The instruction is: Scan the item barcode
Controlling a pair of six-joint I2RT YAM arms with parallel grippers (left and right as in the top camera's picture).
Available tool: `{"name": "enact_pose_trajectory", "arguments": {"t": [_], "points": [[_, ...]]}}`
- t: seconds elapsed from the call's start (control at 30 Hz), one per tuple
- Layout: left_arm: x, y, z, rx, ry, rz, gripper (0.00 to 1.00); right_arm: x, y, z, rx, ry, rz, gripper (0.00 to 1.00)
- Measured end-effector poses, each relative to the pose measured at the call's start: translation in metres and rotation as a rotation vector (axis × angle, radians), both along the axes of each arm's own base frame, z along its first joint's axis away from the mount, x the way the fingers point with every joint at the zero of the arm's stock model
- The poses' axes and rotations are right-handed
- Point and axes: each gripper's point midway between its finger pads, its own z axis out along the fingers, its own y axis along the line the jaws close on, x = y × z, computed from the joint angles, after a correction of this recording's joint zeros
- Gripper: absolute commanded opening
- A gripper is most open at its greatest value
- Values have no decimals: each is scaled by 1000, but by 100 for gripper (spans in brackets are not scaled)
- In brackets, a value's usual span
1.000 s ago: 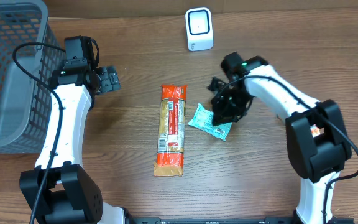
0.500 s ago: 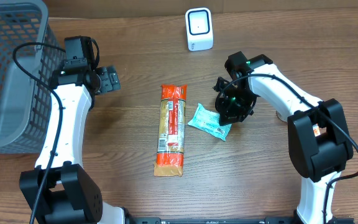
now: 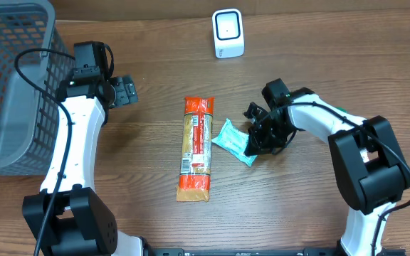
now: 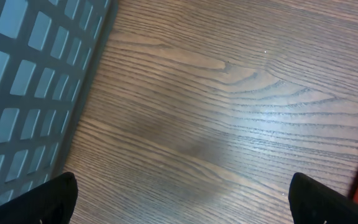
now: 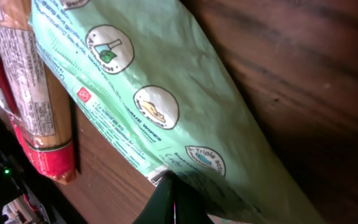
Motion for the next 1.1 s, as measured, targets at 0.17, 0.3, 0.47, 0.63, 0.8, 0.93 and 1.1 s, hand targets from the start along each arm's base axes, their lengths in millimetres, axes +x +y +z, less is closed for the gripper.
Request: {"name": "enact_pose_trajectory", "arguments": {"t": [0.17, 0.3, 0.47, 0.63, 0.8, 0.93, 1.1], "points": [[0, 0, 0, 0, 0, 0, 100, -1, 0, 2, -1, 11, -3, 4], [0, 0, 0, 0, 0, 0, 100, 0, -1, 7, -31, 30, -2, 4], [0, 0, 0, 0, 0, 0, 100, 13, 5, 19, -23, 21, -1, 4], [0, 0, 0, 0, 0, 0, 100, 12, 7, 26, -6, 35, 7, 4], [0, 0, 0, 0, 0, 0, 100, 2, 5, 28, -5, 67, 28, 4], [0, 0, 0, 0, 0, 0, 100, 3, 6, 28, 1, 62, 35, 4], [0, 0, 0, 0, 0, 0, 100, 5, 7, 28, 9, 45, 41, 4]]}}
